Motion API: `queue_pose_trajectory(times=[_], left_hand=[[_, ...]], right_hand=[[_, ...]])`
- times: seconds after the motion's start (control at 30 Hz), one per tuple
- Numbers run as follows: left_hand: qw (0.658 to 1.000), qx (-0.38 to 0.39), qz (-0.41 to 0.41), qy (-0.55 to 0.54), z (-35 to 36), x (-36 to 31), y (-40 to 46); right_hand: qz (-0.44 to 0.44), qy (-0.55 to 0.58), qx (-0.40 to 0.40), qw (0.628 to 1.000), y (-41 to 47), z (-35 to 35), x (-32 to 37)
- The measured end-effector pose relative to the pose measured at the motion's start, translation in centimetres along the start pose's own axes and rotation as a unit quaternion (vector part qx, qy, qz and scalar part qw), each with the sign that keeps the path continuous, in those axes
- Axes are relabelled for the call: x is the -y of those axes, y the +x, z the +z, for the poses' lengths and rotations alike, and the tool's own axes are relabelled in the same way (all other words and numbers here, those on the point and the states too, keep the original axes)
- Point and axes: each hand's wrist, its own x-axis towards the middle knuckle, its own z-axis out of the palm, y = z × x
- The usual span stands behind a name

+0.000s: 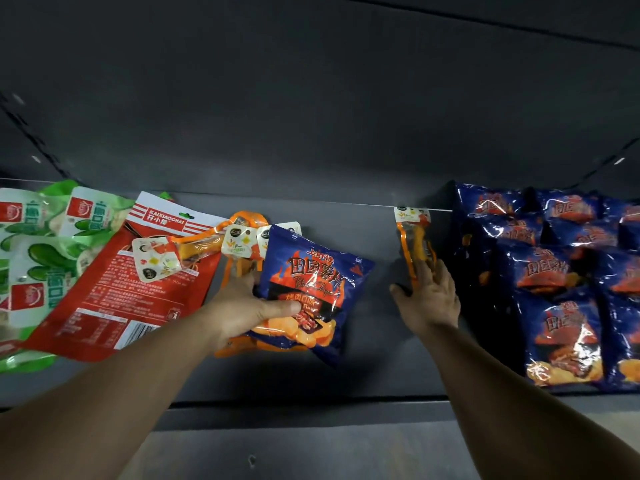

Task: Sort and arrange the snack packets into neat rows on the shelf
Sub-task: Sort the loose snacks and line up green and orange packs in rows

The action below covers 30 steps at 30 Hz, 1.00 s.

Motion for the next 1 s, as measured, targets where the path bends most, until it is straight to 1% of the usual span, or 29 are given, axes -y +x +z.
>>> queue_pose_trajectory(times=[0.17,0.3,0.5,0.6,0.67,0.77,0.93,1.0], left_hand=[[1.0,-0.01,-0.018,0.001,-0.4,0.3,0.3],[0.999,-0.016,-0.029,-0.013,-0.5,0.3,0.3],[0.999,-0.031,-0.03,-0.032,-0.9,0.2,0.1],[0.999,-0.029,-0.027,-0.027,-1.8,0.0,-0.4],[0.999,-0.025,-0.028,-0.02,-2.6,0.0,-0.7],[0.999,-0.025,-0.025,-0.013,-3.8,0.1,-1.4],[0.999,-0.03,-0.029,-0.011,-5.4,0.7,-2.4],[0.999,-0.033,-0.034,-0.017,-5.8,0.8,-2.8]], right_hand=[[-0.007,0.001,-0.005,1.0,0.3,0.8,0.7],[-0.073,-0.015,-0.01,0.997,-0.7,1.7,3.0],[-0.142,-0.007,0.066,0.988,-3.5,2.2,7.1],[-0.183,-0.038,0.113,0.976,-4.3,2.1,8.8],[-0.206,-0.023,0.129,0.97,-4.8,2.3,9.7],[-0.193,0.057,0.16,0.966,-5.6,2.3,10.9],[-0.164,0.039,0.189,0.967,-6.5,2.2,12.5],[-0.172,0.029,0.203,0.963,-6.8,2.2,13.2]])
